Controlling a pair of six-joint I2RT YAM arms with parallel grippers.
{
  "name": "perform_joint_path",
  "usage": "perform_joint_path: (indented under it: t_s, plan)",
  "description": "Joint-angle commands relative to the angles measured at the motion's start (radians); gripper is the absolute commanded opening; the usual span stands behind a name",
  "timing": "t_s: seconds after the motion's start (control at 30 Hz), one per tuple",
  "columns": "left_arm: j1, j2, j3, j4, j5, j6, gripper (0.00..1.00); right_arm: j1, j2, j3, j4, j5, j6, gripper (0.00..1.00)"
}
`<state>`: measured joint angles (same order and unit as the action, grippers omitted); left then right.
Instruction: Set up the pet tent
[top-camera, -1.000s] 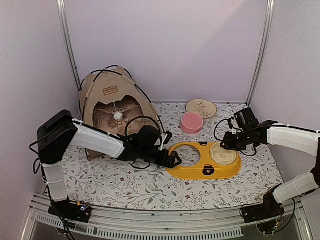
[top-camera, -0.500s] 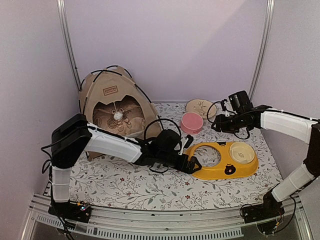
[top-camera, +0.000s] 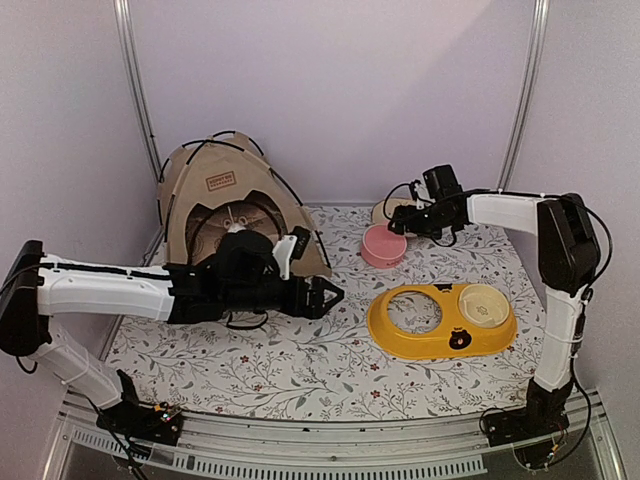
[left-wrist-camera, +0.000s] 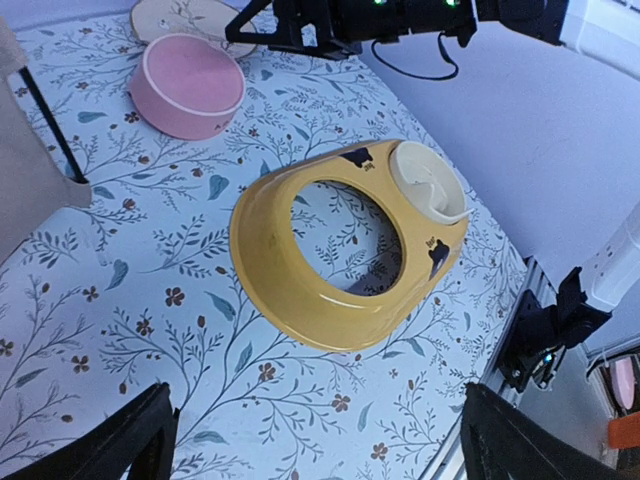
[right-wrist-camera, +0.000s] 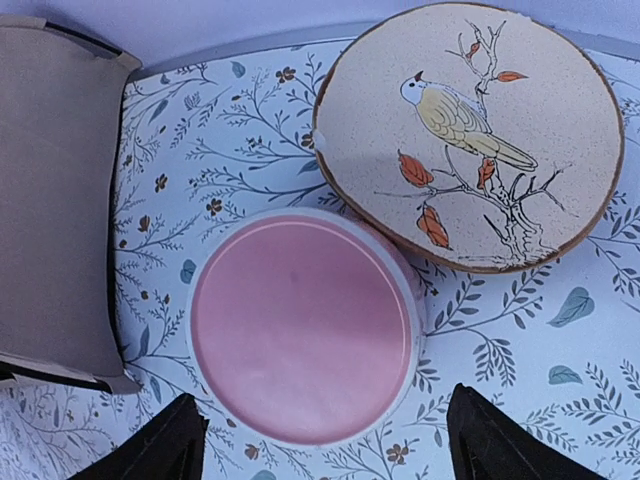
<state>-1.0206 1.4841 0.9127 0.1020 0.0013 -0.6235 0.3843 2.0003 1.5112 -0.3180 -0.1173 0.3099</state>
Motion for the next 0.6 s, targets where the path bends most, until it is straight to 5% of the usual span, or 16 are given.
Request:
perform_joint_path:
  t_s: [0.0, 0.17, 0.57]
  plan:
    - [0.025, -0.085, -0.072, -0.05, -0.064, -0.012, 1.0, -0.063, 0.056, 0.049, 0.099, -0.155, -0.022, 0.9]
    - [0.037, -0.153, -0.126, -0.047, -0.078, -0.029, 1.0, -0.127, 0.117, 0.045, 0.179, -0.363, 0.003, 0.95]
    - [0.041, -0.157, -0.115, -0.056, -0.072, -0.019, 0.99, -0.177, 0.195, -0.019, 0.318, -0.558, 0.061, 0.99]
